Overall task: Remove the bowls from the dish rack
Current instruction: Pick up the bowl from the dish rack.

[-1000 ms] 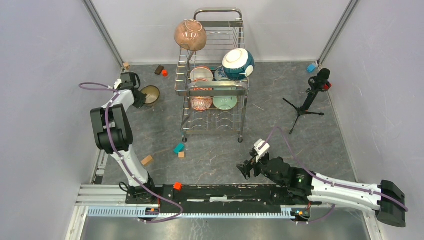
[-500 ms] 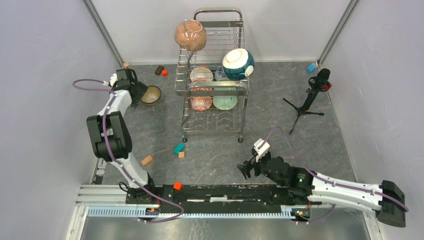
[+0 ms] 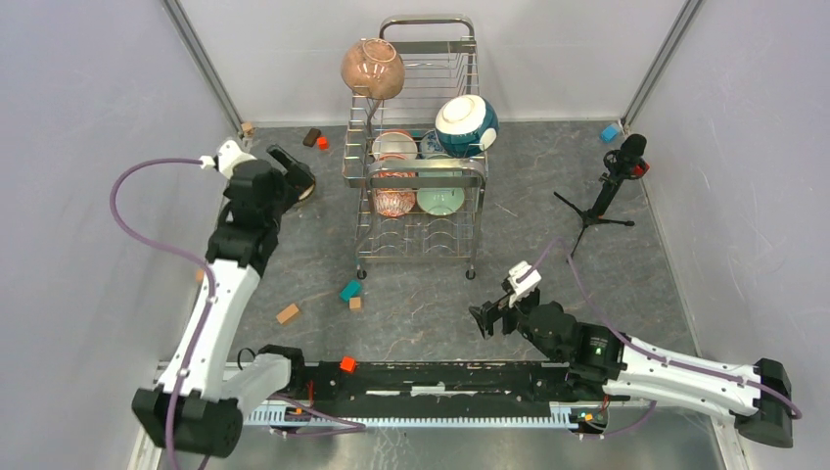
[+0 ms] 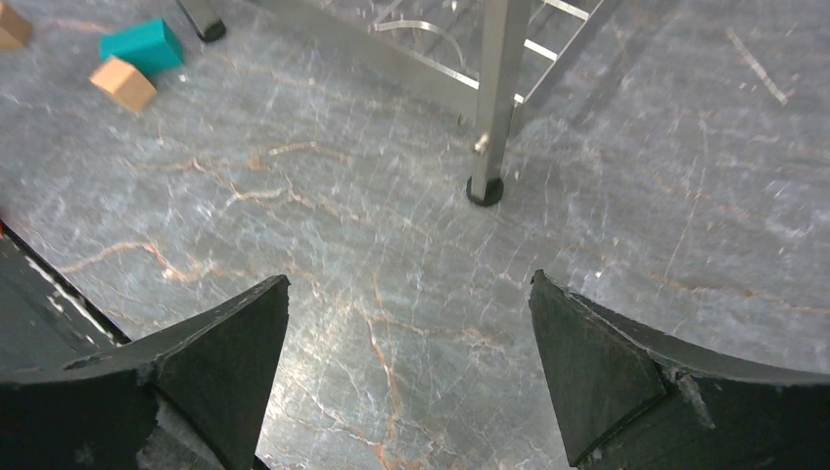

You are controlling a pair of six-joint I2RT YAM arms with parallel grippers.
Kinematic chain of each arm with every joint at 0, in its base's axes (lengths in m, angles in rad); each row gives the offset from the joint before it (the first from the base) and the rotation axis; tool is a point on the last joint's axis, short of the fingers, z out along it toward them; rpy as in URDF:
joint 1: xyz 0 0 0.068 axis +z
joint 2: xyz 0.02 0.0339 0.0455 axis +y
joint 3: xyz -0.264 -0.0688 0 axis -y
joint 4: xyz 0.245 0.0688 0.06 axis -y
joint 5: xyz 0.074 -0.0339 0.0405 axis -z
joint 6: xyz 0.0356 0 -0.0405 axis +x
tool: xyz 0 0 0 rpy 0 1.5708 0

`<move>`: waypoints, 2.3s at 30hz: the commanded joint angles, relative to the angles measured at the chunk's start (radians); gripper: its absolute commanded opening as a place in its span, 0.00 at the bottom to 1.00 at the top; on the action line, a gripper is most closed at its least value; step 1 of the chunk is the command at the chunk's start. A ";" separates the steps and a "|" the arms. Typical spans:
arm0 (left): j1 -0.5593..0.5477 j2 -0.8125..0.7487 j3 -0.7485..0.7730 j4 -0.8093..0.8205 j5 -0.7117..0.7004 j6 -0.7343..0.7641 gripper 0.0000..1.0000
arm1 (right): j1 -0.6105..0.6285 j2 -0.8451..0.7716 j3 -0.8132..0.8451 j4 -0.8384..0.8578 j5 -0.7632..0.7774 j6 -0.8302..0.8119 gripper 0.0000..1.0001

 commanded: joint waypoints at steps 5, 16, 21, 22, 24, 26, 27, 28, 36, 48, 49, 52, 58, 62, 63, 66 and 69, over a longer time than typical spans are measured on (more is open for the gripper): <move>-0.295 -0.252 -0.128 -0.137 -0.197 0.161 1.00 | 0.003 0.008 0.122 -0.038 0.089 -0.063 0.98; -0.551 -0.374 -0.205 -0.271 -0.167 0.186 1.00 | -0.023 0.158 0.206 -0.137 0.279 -0.020 0.98; -0.558 -0.366 -0.228 -0.187 -0.143 0.231 1.00 | -0.156 0.147 0.234 -0.118 0.169 -0.018 0.95; -0.559 -0.374 -0.229 -0.176 -0.136 0.232 1.00 | -0.184 0.141 0.236 -0.115 0.153 -0.014 0.94; -0.559 -0.401 -0.252 -0.138 -0.121 0.225 1.00 | -0.247 0.124 0.239 -0.115 0.126 -0.007 0.91; -0.559 -0.441 -0.289 -0.089 -0.104 0.220 1.00 | -0.314 0.103 0.242 -0.109 0.090 0.003 0.87; -0.558 -0.465 -0.308 -0.064 -0.092 0.218 1.00 | -0.345 0.093 0.242 -0.097 0.068 0.007 0.86; -0.557 -0.483 -0.321 -0.046 -0.082 0.217 1.00 | -0.365 0.081 0.238 -0.084 0.054 0.013 0.84; -0.557 -0.559 -0.388 0.091 0.058 0.259 1.00 | -0.401 -0.060 0.174 0.214 -0.116 -0.032 0.81; -0.557 -0.613 -0.410 0.054 0.038 0.240 1.00 | -0.401 0.180 0.682 0.107 -0.082 -0.111 0.92; -0.557 -0.617 -0.410 0.048 0.033 0.240 1.00 | -0.403 0.202 0.711 0.114 -0.079 -0.113 0.93; -0.558 -0.632 -0.414 0.040 0.018 0.244 1.00 | -0.422 0.268 0.799 0.133 -0.076 -0.116 0.93; -0.557 -0.641 -0.418 0.039 0.011 0.245 1.00 | -0.615 0.393 0.939 0.210 -0.289 0.024 0.93; -0.557 -0.642 -0.417 0.032 0.013 0.243 1.00 | -0.869 0.473 0.926 0.369 -0.622 0.292 0.93; -0.558 -0.645 -0.416 0.028 0.009 0.244 1.00 | -0.942 0.477 0.889 0.457 -0.688 0.373 0.93; -0.559 -0.662 -0.418 0.016 -0.002 0.244 1.00 | -1.132 0.480 0.694 0.823 -0.871 0.679 0.93; -0.559 -0.682 -0.428 0.028 -0.010 0.245 1.00 | -1.198 0.517 0.494 1.216 -0.952 0.956 0.92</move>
